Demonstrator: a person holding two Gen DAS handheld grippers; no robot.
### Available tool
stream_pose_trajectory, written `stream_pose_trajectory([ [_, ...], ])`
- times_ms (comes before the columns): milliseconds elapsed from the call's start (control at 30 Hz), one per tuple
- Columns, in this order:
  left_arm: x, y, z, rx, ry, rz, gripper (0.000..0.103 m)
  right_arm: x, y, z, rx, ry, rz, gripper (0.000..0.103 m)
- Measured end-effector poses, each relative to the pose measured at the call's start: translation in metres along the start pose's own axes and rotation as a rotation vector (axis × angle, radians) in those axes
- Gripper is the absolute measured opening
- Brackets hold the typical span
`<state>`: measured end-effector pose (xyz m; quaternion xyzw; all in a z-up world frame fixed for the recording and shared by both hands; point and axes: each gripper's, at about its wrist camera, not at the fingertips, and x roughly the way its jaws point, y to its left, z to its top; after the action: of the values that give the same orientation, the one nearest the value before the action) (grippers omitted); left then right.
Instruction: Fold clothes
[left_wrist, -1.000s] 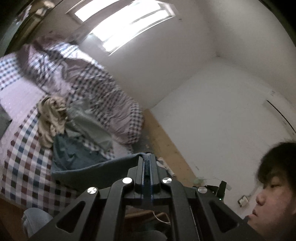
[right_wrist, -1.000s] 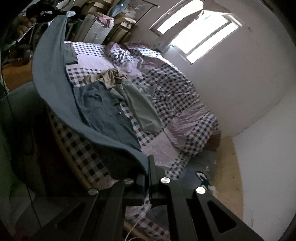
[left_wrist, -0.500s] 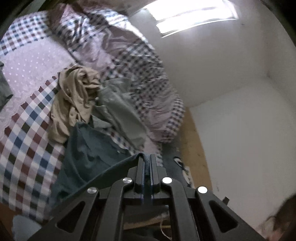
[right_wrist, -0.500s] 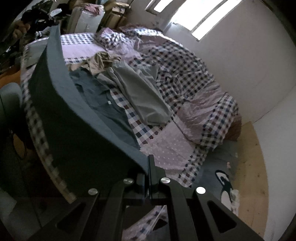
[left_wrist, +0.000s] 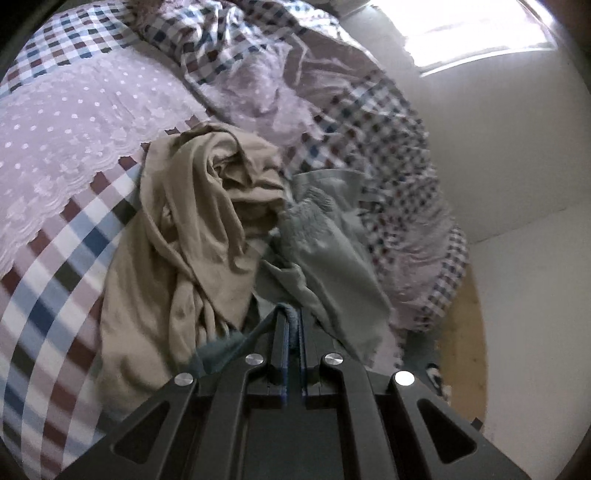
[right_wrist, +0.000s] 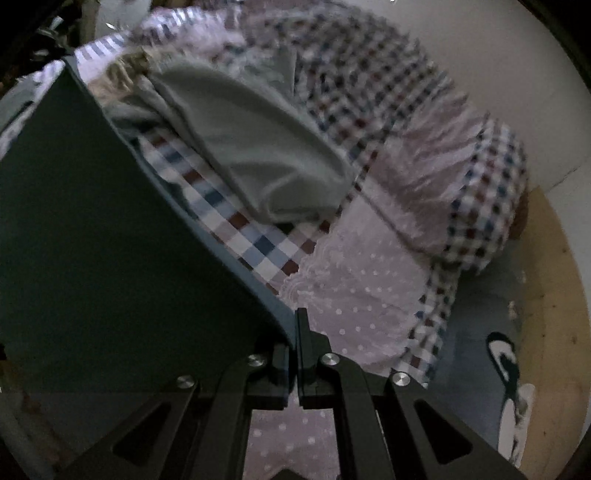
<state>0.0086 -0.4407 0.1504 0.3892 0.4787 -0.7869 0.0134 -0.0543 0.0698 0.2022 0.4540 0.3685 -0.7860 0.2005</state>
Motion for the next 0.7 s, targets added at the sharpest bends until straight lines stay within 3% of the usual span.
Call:
stream_pose_trajectory([
  [267, 0.083, 0.017, 0.022, 0.003, 0.048, 0.164, 0.002, 0.096, -0.004, 0.014, 0.026, 0.152, 0.075, 0.0],
  [533, 0.121, 0.017, 0.027, 0.056, 0.053, 0.244, 0.003, 0.136, -0.011, 0.008, 0.08, 0.205, 0.094, 0.0],
  [633, 0.13, 0.025, 0.027, 0.046, 0.055, 0.247, 0.003, 0.145, -0.015, 0.004, 0.133, 0.213, 0.077, 0.008],
  [700, 0.132, 0.029, 0.026, 0.04, 0.052, 0.238, 0.004, 0.148, -0.024, 0.001, 0.195, 0.208, 0.049, 0.019],
])
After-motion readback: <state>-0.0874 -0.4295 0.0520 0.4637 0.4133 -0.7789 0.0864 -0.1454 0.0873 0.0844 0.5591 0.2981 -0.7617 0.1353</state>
